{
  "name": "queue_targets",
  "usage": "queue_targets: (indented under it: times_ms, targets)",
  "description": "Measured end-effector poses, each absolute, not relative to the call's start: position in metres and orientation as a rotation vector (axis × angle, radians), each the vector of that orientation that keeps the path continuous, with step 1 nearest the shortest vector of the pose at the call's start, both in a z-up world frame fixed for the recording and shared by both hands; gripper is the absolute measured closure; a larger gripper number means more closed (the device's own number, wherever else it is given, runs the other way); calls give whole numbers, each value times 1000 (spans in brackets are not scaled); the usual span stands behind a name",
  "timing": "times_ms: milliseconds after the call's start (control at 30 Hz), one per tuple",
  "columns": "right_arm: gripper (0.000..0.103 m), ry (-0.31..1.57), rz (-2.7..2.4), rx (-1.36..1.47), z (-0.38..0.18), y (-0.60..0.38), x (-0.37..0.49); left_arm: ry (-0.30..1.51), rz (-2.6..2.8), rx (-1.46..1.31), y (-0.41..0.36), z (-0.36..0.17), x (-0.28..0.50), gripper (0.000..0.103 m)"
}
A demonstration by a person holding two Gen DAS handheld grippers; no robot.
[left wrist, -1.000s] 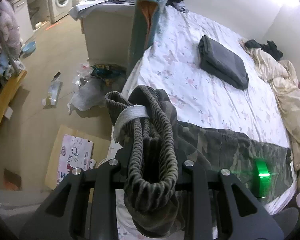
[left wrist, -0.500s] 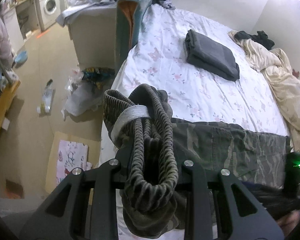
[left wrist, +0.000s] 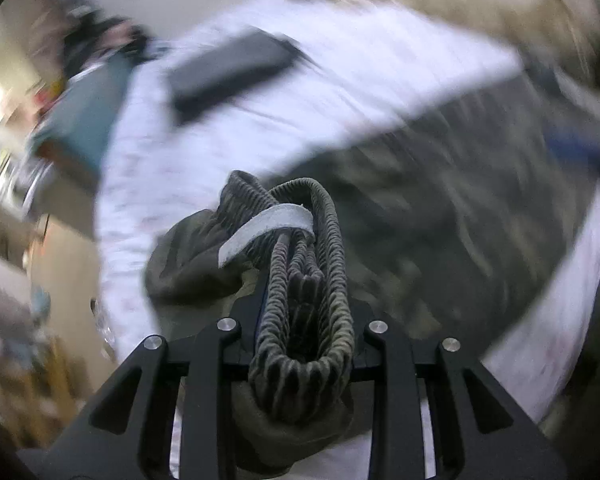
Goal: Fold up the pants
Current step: 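Fold the waistband over toward the hem with the left gripper and release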
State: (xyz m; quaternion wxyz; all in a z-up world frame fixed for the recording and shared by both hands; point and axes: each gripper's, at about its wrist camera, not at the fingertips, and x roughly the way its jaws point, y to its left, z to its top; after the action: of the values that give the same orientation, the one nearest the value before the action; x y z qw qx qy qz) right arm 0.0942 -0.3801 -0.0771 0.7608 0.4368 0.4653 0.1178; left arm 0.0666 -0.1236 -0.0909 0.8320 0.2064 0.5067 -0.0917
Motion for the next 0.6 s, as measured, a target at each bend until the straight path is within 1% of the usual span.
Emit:
queue_targets:
  times_ms: [67,133,200,233,267,333,467,600]
  targets:
    - [23,997,251,998,-80,-384,96,1108,-233,538,-146,-122,58,75]
    - [23,1009,255,1003,-80,-383,98,1124,-280,554,-152,-135,52,64]
    - [23,1021,267,992,-80,-377,102,1144,-341,461,-149,-130,49,26]
    - [23,1025,275,984,-78,-378,102,1157,-398,400,-142,-122,46,19]
    - [23,1029,285,971,-77,-374,104,1165,-430,370,-138,-116,45,13]
    - [23,1042,302,952,-78,-370,105,1176,-495,282,-114,-94,42,14]
    - [23,1102,330,887,-83,-348,109,1113,-430,113,-43,-48,56,12]
    - [23,1215,366,780,-100,-311,110,1075,-117,-1,46,-37,92,11]
